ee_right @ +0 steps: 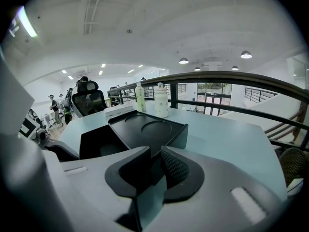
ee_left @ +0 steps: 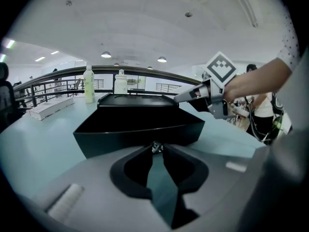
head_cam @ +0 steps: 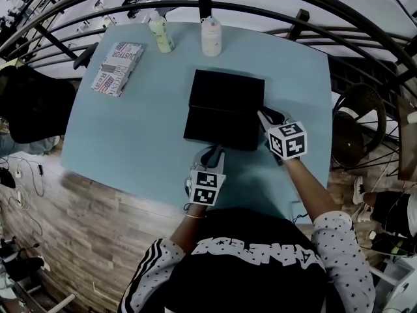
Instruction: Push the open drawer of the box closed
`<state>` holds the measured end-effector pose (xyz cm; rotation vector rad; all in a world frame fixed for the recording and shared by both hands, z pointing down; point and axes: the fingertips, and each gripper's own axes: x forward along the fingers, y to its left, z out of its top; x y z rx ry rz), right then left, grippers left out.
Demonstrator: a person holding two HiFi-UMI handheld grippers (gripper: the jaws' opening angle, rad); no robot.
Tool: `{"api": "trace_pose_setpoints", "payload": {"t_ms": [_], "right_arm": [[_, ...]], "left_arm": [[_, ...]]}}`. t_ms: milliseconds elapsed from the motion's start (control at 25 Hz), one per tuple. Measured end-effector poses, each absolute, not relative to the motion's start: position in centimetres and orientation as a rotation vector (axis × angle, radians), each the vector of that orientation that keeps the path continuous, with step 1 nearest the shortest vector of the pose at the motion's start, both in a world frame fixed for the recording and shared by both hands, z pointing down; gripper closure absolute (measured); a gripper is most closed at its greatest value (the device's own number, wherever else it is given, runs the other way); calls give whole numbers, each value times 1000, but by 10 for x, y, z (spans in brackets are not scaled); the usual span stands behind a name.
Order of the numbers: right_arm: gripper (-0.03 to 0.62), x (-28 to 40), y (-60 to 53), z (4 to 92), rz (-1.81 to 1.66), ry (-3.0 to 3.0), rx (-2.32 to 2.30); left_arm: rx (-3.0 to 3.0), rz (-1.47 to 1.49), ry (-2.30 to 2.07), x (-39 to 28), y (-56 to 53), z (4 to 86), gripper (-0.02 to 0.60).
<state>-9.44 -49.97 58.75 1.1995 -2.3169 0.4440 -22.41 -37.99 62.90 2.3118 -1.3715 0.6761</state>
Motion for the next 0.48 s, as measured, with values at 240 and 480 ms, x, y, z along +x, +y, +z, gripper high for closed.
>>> {"api": "trace_pose_setpoints", "payload": {"t_ms": [240, 480], "right_arm": [[542, -92, -498, 587, 442, -2319, 1201], [542, -93, -497, 587, 431, -2319, 1197]], "left_arm": [[2314, 697, -1352, -221, -380, 628, 581], [2296, 712, -1346, -222, -381, 629, 581]]}}
